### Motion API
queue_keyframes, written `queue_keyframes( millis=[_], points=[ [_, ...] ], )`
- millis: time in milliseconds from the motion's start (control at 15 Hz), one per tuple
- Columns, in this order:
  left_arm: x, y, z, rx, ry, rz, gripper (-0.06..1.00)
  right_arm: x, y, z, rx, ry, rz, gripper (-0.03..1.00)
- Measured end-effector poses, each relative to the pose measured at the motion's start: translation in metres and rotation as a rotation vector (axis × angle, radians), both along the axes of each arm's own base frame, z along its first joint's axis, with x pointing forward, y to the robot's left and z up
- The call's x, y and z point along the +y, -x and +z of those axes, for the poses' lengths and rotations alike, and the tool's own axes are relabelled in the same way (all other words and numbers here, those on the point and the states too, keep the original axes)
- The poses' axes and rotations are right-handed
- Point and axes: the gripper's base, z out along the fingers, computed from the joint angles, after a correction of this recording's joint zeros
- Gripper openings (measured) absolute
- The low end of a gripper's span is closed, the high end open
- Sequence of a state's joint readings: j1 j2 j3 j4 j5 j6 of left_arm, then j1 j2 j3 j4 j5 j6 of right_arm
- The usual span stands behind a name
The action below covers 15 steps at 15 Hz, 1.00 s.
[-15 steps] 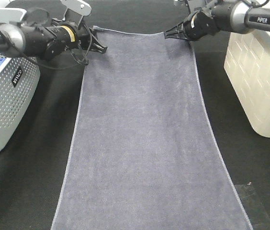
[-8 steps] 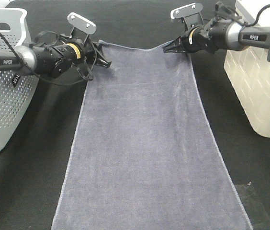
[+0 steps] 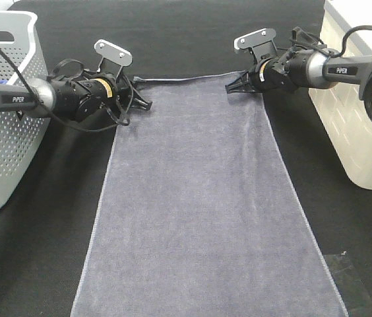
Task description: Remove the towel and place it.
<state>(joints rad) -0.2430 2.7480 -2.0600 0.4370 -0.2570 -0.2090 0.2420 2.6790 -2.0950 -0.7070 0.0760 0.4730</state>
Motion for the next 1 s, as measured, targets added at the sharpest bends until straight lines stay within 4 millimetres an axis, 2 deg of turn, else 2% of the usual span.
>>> queue_keyframes(
  millis=[67,200,267,333,400,600,800,1000],
  points=[
    [0.0,-0.001,0.003,-0.005,0.003,0.001,0.16,0.0,0.0,0.0,0.0,0.0,0.0,0.39],
    [0.0,-0.002,0.008,-0.013,0.009,0.004,0.49,0.0,0.0,0.0,0.003,0.002,-0.003,0.65],
    [0.0,-0.002,0.011,-0.018,0.013,0.005,0.65,-0.001,0.0,0.0,0.007,0.006,-0.007,0.73],
    [-0.001,-0.002,0.014,-0.031,0.021,0.003,0.77,-0.002,0.001,0.001,0.014,0.011,-0.015,0.76],
    [-0.001,-0.003,0.019,-0.037,0.026,0.006,0.82,-0.003,0.001,0.005,0.018,0.018,-0.026,0.78],
    [0.001,-0.005,0.05,-0.05,0.03,0.028,0.85,-0.006,0.002,0.041,0.024,-0.015,-0.103,0.79],
    [-0.001,-0.004,0.102,-0.069,0.027,0.056,0.84,-0.007,0.007,0.096,0.008,-0.139,-0.182,0.8],
    [-0.013,0.007,0.146,-0.053,0.005,0.07,0.83,-0.008,0.019,0.15,0.008,-0.17,-0.189,0.8]
  ],
)
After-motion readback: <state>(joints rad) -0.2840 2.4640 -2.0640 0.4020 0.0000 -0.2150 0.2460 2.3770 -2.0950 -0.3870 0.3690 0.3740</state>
